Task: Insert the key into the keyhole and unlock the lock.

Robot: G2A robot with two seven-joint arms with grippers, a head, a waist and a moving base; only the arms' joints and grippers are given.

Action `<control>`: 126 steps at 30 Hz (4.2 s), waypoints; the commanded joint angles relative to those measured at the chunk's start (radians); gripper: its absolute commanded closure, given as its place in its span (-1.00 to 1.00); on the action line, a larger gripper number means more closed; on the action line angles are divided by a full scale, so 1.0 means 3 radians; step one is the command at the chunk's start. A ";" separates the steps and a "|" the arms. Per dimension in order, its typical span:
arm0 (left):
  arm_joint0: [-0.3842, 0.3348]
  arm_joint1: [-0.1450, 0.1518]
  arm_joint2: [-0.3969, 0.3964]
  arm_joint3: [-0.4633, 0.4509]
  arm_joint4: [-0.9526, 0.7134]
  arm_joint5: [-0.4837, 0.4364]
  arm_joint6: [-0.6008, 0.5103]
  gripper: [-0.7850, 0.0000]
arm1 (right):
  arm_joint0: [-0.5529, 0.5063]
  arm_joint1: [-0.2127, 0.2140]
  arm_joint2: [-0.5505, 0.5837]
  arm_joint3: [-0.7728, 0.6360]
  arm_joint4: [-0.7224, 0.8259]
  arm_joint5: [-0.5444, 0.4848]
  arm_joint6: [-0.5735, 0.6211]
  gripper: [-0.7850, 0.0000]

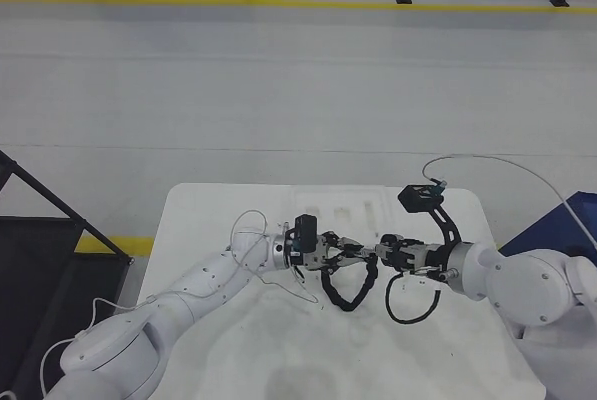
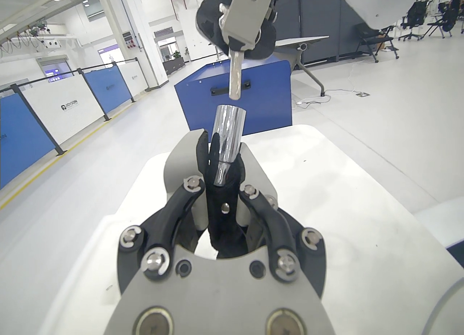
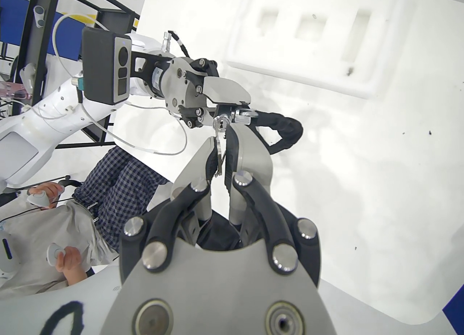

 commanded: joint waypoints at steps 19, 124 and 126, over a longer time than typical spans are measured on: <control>0.0053 -0.0056 -0.0090 0.0291 0.0101 0.0077 0.0097 1.00 | 0.0061 0.0009 0.0088 0.0043 0.0076 -0.0126 -0.0041 1.00; 0.0252 -0.0042 -0.0282 -0.0016 -0.0390 0.0037 0.0057 1.00 | -0.0358 -0.0132 0.0064 0.0197 0.0333 -0.0380 -0.1010 1.00; 0.0257 -0.0035 -0.0276 -0.0023 -0.0407 0.0054 0.0075 1.00 | -0.0372 -0.0137 0.0100 0.0237 0.0457 -0.0417 -0.1035 1.00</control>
